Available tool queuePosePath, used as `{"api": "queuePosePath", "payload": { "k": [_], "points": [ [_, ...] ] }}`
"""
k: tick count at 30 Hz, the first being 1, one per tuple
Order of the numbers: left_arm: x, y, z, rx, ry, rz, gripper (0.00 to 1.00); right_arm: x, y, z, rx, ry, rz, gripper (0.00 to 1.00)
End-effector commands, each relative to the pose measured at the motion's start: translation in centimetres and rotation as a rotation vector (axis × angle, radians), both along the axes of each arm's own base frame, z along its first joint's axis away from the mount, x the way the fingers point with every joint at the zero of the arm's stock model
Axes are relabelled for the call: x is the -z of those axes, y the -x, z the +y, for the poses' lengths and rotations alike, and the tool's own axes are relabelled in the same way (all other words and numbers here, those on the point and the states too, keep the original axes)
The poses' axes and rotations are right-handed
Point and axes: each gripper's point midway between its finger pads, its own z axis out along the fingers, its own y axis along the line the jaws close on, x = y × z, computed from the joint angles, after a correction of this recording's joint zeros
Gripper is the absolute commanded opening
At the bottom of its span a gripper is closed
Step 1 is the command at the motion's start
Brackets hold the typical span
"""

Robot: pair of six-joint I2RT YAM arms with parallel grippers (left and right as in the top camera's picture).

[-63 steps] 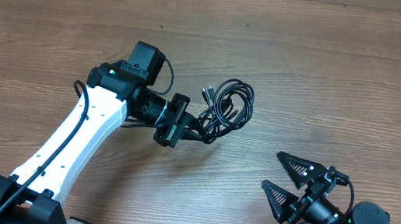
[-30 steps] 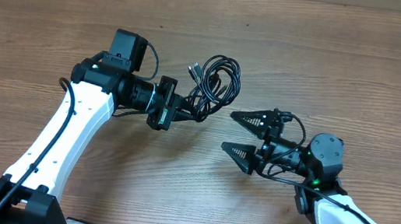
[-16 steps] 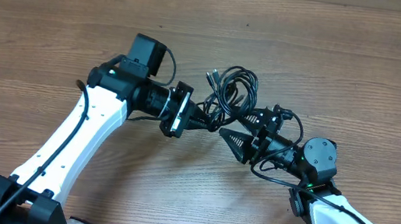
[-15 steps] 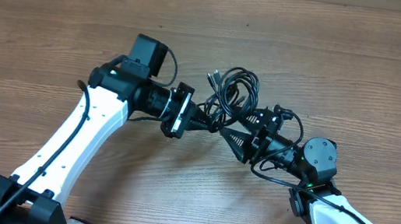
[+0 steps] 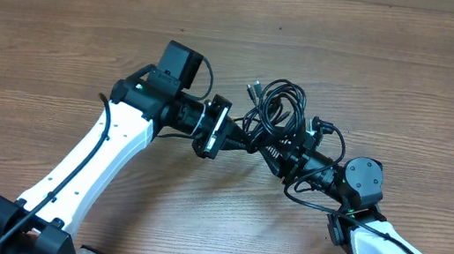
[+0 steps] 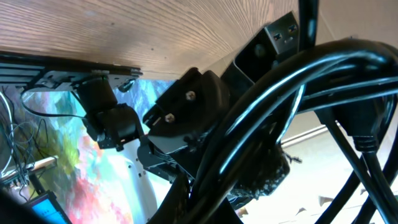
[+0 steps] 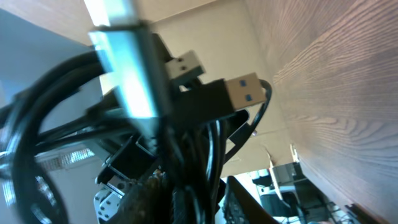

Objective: Untangle cables

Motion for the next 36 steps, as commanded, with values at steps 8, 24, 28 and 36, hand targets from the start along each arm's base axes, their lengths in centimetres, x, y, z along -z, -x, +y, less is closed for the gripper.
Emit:
{"api": "queuePosePath", "payload": {
  "k": [8,24,28,36],
  "points": [
    [-1.74,0.85,-0.86,0.034,0.063,0.023,0.04,-0.66,-0.18,0.16,0.002,-0.008,-0.021,0.11],
    [-1.75,0.85,-0.85,0.034,0.064,0.023,0.04,-0.66,-0.16,0.16,0.001,-0.008,-0.021,0.04],
    [-1.75,0.85,-0.85,0.034,0.064,0.023,0.04,-0.66,-0.16,0.16,0.001,-0.008,-0.021,0.04],
    [-1.75,0.84,-0.85,0.035,0.064,0.021,0.05,-0.66,-0.16,0.16,0.001,-0.008,-0.021,0.04]
  ]
}}
